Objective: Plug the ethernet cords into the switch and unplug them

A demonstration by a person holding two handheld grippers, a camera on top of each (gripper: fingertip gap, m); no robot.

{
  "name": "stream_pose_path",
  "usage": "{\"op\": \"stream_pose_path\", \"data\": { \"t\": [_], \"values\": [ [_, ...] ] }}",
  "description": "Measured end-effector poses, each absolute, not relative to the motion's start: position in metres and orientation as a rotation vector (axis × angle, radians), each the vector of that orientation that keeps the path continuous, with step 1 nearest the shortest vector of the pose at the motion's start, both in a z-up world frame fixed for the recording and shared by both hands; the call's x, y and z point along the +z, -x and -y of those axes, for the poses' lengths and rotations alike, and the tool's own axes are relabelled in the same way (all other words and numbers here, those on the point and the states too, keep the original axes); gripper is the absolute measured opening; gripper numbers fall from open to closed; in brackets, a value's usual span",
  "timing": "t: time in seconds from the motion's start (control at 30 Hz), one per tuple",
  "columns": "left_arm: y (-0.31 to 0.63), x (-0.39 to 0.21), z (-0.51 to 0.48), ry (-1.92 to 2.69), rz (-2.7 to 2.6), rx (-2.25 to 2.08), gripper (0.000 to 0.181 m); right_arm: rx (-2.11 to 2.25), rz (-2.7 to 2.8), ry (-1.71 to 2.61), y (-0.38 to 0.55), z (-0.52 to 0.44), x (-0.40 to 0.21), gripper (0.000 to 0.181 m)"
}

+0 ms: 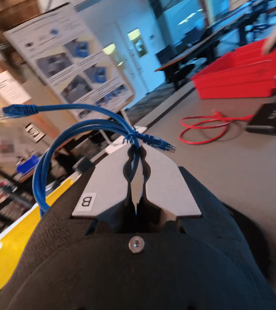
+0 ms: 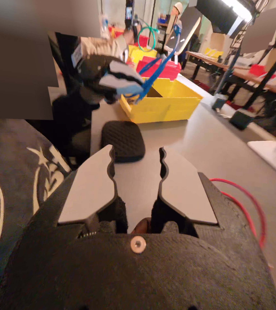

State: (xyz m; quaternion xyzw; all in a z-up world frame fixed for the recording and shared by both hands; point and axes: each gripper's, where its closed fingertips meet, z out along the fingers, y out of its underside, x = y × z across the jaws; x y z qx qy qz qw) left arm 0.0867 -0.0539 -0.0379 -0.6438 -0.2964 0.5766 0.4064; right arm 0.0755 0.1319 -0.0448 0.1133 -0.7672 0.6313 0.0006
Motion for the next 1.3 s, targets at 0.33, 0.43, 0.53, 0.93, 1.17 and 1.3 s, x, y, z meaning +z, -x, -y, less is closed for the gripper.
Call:
{"op": "stream_pose_path", "data": {
  "t": [0.33, 0.43, 0.53, 0.93, 1.17, 1.3],
  "values": [
    [-0.084, -0.108, -0.073, 2.131, 0.036, 1.442, 0.006, 2.489, 2.641, 0.187, -0.05, -0.111, -0.064, 0.044],
    [-0.087, -0.122, -0.086, 2.198, -0.071, 1.391, 0.006, 2.469, 2.712, 0.167, -0.057, -0.105, -0.074, 0.045],
    [-0.089, -0.126, -0.093, 2.233, -0.175, 1.401, 0.006, 2.436, 2.763, 0.123, -0.066, -0.1, -0.083, 0.023],
    [-0.087, -0.016, -0.002, 0.593, 0.703, 0.678, 0.054, 3.377, 1.298, 0.543, -0.007, -0.162, -0.002, 0.011],
    [-0.076, -0.053, -0.11, 0.763, 0.636, 0.204, 0.063, 3.458, 1.336, 0.513, -0.048, -0.137, -0.015, 0.011],
    [-0.086, -0.045, -0.11, 0.759, 0.562, 0.22, 0.032, 3.362, 1.571, 0.435, -0.07, -0.115, -0.031, 0.011]
  ]
}}
